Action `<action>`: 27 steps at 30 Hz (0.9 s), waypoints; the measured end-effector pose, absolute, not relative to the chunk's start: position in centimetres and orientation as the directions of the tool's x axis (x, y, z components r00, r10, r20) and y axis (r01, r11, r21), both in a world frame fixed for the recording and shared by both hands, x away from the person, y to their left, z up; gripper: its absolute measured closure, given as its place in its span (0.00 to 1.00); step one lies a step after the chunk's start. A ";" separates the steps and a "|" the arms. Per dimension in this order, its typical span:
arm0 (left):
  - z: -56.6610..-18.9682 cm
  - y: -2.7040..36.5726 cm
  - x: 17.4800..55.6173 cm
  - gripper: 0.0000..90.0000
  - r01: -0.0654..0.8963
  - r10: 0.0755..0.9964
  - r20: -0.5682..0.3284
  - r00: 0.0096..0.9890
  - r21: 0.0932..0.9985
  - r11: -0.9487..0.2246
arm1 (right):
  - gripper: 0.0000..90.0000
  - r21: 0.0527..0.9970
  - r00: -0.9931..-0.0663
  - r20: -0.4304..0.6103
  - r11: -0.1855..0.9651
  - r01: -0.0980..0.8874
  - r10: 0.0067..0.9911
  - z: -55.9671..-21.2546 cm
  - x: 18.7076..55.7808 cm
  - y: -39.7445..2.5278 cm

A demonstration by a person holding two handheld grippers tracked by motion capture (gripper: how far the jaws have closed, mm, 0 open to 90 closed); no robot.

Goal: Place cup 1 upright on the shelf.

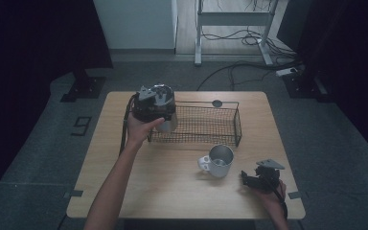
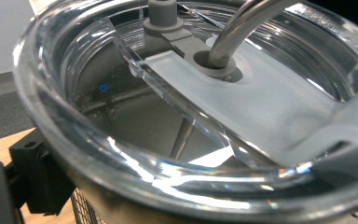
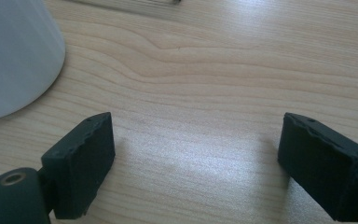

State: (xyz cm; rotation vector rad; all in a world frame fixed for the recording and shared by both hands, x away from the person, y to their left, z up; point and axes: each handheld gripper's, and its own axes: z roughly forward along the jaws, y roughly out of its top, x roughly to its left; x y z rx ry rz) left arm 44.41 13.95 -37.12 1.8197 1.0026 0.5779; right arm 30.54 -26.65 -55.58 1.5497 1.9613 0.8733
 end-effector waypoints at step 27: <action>-38.3 12.6 47.5 0.04 0.397 0.841 -0.023 0.541 0.888 -0.231 | 0.12 0.737 -0.235 0.011 0.151 0.658 0.972 -55.6 30.5 -26.7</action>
